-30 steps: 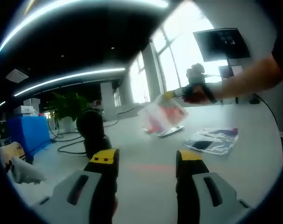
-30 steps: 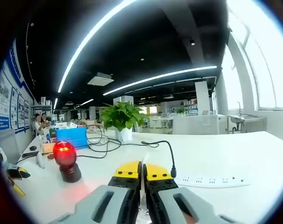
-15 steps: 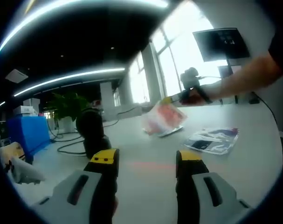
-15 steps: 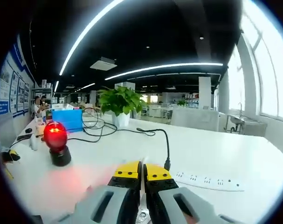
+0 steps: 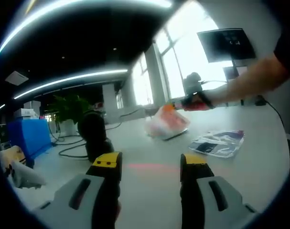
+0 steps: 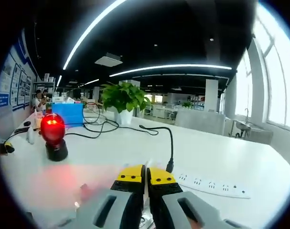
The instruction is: Clip sheet goods on table flip sheet goods clip sheet goods scan sheet goods put sheet goods back to table
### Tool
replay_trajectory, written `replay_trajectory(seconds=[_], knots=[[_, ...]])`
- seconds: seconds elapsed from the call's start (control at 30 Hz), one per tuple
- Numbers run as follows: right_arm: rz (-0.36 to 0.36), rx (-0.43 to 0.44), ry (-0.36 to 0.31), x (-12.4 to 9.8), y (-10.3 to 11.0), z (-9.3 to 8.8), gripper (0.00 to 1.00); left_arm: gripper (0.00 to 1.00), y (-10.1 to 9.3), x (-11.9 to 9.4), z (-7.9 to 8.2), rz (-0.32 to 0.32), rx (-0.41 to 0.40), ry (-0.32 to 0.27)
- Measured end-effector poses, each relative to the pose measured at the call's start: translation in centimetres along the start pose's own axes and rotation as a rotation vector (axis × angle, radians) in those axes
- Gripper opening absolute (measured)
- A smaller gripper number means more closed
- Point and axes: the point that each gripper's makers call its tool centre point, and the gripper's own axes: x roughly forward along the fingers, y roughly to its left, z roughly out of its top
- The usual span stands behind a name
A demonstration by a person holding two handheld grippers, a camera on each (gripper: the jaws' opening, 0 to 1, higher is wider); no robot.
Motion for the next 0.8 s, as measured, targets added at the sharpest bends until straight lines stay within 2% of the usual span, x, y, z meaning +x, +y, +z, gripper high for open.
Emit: replay_trajectory(seconds=[0.27,0.43,0.53,0.6,0.67,0.8], knots=[[-0.019,-0.058,0.024,0.8,-0.7,-0.7,0.0,0.41,0.0,0.1,-0.1,-0.004,0.003,0.001],[-0.017,-0.153,0.073,1.3,-0.6,-1.5,0.0,0.41,-0.1,0.2,-0.3,-0.006,0.015,0.016],[-0.01,-0.169,0.087,1.7,-0.7,-1.6,0.0,0.41,-0.2,0.2,-0.3,-0.009,0.022,0.016],[-0.007,-0.194,0.09,1.8,-0.9,-1.9,0.0,0.41,-0.2,0.3,-0.1,-0.008,0.015,0.007],[-0.023,-0.229,0.066,1.9,-1.3,-1.7,0.0,0.41,-0.3,0.3,0.0,-0.011,0.008,-0.001],[0.003,-0.248,0.073,2.1,-0.9,-2.4,0.0,0.41,-1.1,0.5,-0.1,-0.034,0.048,0.008]])
